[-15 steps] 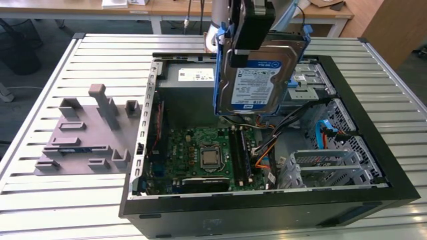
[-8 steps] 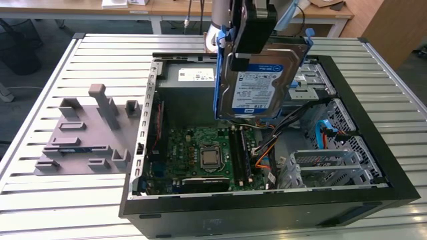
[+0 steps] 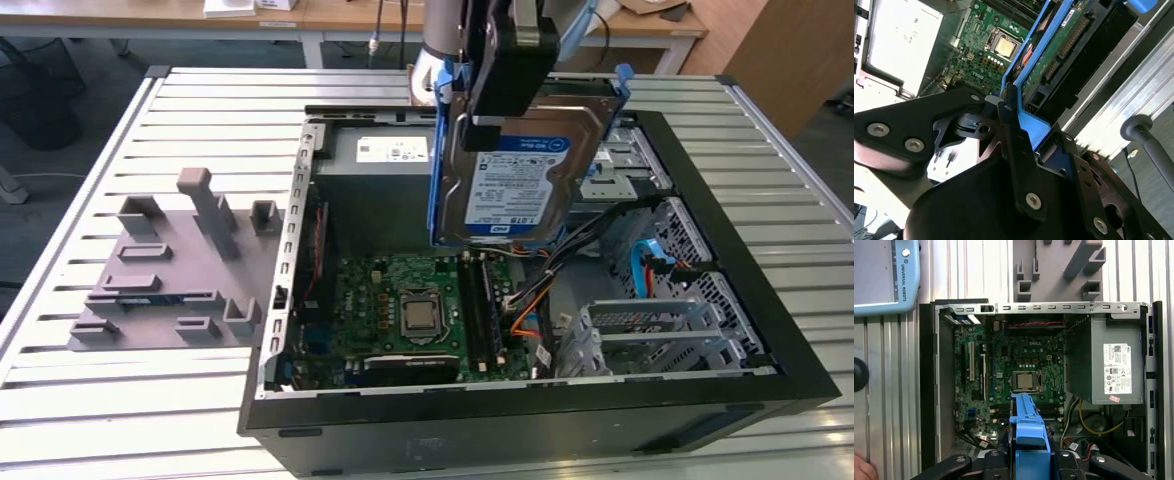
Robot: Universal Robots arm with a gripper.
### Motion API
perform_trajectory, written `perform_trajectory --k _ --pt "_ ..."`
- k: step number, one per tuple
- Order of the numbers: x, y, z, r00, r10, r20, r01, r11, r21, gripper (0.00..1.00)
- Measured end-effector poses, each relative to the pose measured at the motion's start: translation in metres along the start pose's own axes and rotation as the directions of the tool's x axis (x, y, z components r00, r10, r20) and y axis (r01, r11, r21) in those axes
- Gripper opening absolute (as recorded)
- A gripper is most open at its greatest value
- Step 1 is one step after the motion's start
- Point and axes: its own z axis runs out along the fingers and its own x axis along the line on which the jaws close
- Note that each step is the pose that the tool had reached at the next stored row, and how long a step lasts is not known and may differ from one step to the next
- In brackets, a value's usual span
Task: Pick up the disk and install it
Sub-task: 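Insert the disk into the insertion slot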
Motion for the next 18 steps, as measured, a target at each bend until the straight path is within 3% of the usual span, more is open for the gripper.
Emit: perform_trajectory --k 9,18 --pt "0.0136 -0.0017 0.0001 1.0000 0.000 -0.0001 0.000 1.0000 0.0000 0.37" --pt "0.0159 -0.0171 0.0005 1.0000 0.000 -0.0002 0.000 1.0000 -0.0006 0.37"
